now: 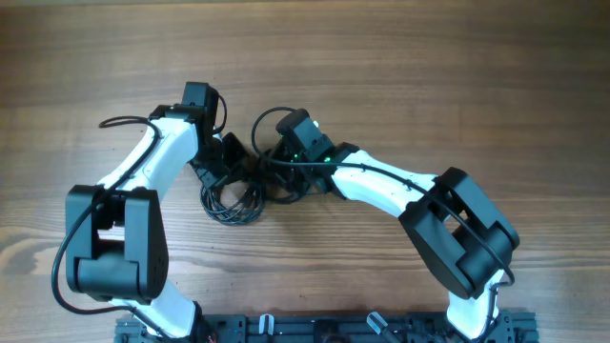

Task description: Untangle cables

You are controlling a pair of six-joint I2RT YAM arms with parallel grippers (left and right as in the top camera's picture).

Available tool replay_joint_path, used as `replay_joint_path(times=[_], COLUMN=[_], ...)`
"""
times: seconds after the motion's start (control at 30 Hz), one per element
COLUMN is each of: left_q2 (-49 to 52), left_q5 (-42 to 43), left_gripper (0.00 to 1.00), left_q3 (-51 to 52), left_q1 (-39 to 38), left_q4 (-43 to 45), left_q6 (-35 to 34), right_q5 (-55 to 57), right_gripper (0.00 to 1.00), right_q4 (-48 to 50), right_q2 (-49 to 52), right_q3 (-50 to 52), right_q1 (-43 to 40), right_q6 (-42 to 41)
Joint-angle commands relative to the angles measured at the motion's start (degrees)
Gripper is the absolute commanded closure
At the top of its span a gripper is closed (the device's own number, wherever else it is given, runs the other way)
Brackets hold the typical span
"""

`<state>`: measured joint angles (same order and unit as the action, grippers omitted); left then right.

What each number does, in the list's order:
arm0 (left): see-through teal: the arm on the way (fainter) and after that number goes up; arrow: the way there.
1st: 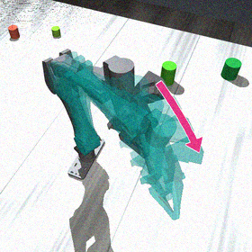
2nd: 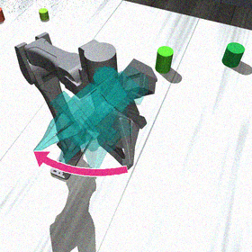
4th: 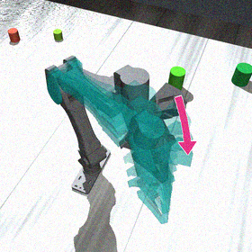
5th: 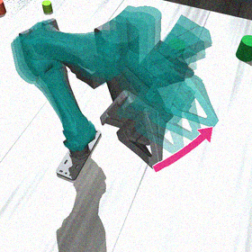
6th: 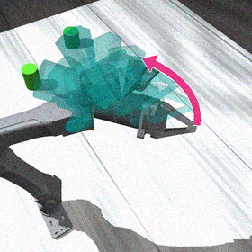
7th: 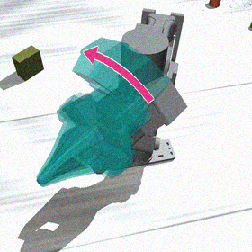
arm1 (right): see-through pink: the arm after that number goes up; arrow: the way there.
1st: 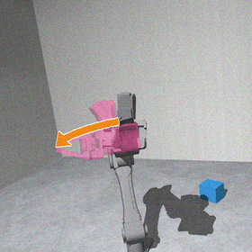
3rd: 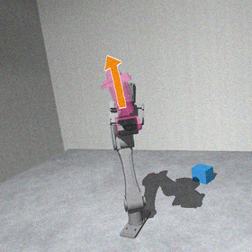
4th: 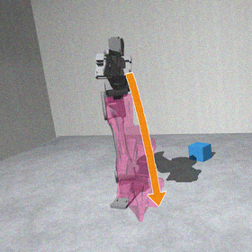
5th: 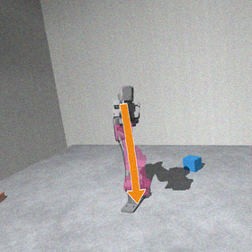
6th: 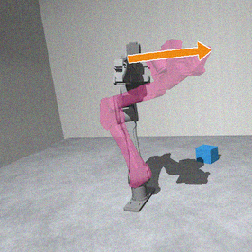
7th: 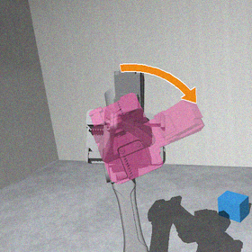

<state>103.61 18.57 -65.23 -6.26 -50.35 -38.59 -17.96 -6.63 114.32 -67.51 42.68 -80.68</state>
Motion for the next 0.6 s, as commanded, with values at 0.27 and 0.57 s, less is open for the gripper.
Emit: replay_joint_path(times=[0.27,0.57], left_q2=[0.31,0.33], left_q5=[6.49,5.18], left_gripper=[0.91,0.85], left_q3=[0.57,0.57], left_q1=[0.04,-0.02], left_q4=[-3.80,-2.80], left_q6=[-1.11,-1.14], right_q5=[-0.48,-0.92], right_gripper=[0.69,0.72], right_q4=[-0.07,-0.72], right_q2=[0.61,0.61], right_q3=[0.72,0.85], right_q1=[0.44,0.44], right_q6=[1.27,2.67])
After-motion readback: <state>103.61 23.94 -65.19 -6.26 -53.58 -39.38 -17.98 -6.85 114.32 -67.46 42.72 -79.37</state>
